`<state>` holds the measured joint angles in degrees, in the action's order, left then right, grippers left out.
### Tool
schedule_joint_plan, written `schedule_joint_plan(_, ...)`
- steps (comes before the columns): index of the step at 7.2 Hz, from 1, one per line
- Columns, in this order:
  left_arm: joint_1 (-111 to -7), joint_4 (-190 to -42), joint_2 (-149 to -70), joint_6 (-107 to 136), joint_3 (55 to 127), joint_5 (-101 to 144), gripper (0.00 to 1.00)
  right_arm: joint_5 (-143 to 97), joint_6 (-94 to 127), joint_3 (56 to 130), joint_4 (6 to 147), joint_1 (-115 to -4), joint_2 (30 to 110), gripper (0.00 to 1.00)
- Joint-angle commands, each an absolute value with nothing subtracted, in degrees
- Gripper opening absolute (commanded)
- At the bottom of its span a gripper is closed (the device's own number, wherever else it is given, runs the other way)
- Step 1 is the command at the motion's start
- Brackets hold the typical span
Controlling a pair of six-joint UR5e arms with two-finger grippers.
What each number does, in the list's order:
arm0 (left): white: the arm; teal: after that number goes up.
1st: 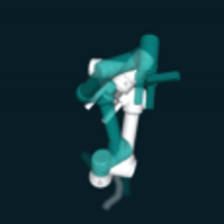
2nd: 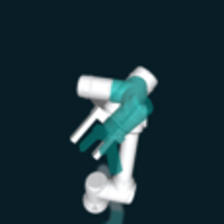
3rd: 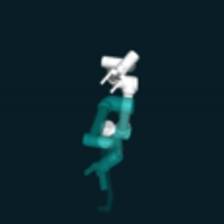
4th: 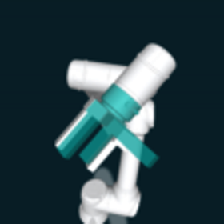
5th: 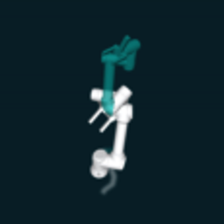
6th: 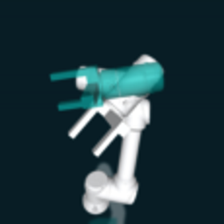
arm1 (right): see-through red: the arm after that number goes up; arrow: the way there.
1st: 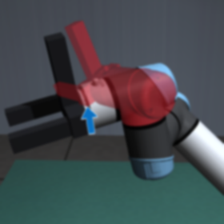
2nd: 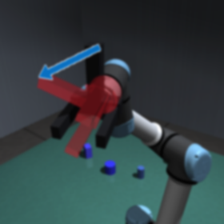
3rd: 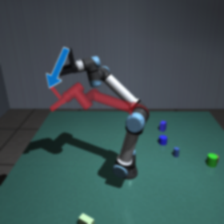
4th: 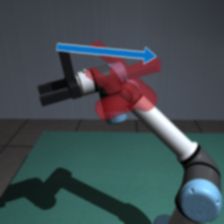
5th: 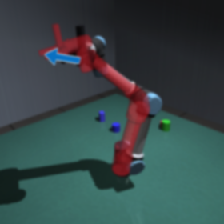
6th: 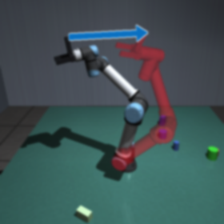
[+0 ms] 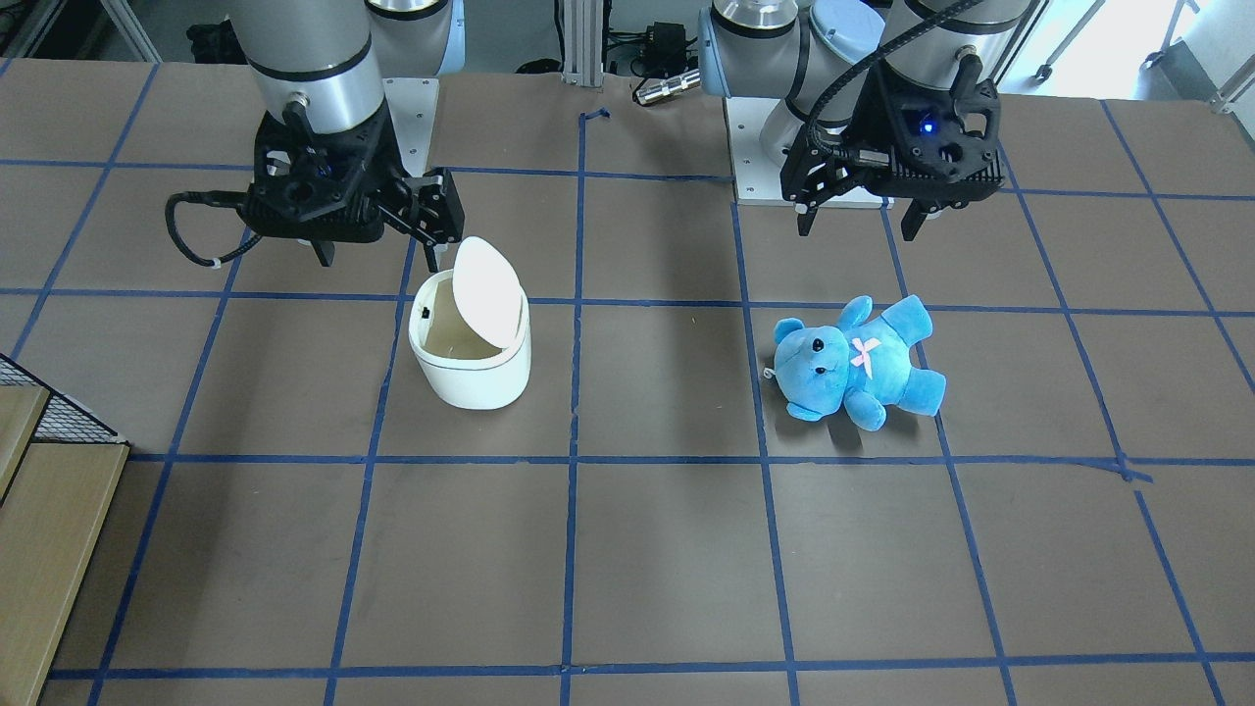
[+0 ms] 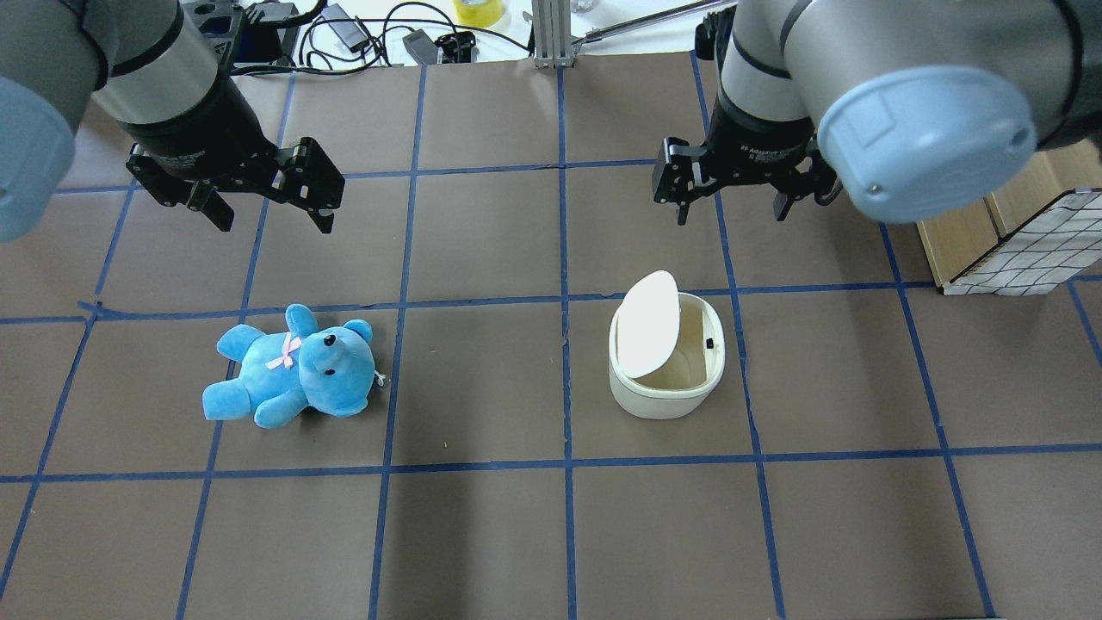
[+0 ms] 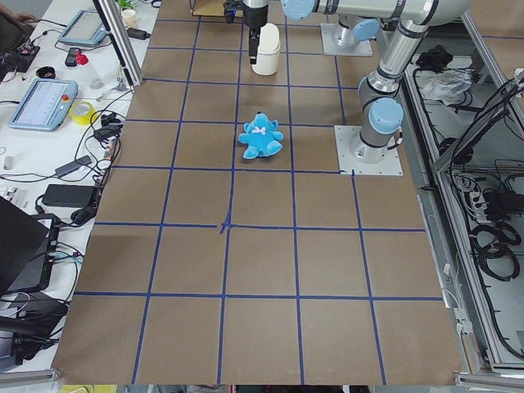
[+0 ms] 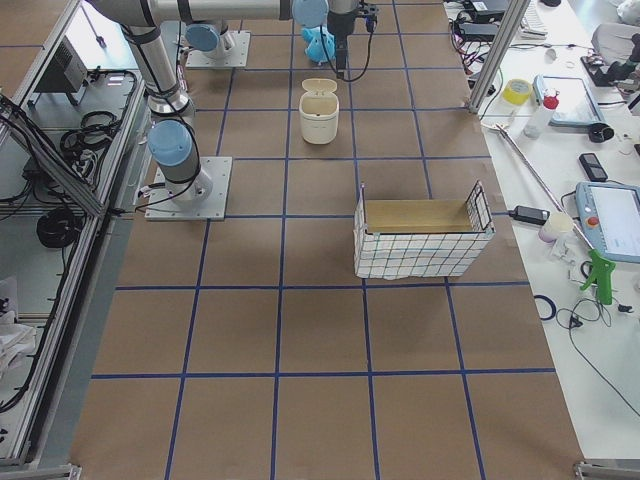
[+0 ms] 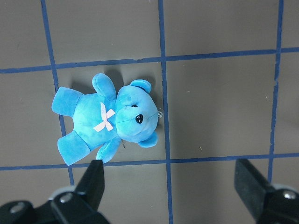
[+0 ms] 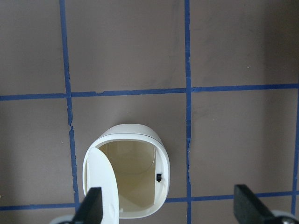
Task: Open trash can with right arm
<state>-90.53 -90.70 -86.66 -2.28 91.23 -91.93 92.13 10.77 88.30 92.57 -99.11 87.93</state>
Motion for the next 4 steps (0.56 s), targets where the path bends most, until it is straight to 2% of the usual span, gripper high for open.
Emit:
schedule_joint_plan(1, -90.5, -90.7, -86.7, -2.3, 91.2, -91.9, 1.00, 92.6, 10.4, 80.8, 88.9, -97.7, 87.9, 1.00)
schedule_joint_plan(4, -90.5, -90.7, -86.7, -2.3, 91.2, -91.9, 1.00, 91.9, 8.8, 80.4, 88.6, -94.2, 87.4, 1.00)
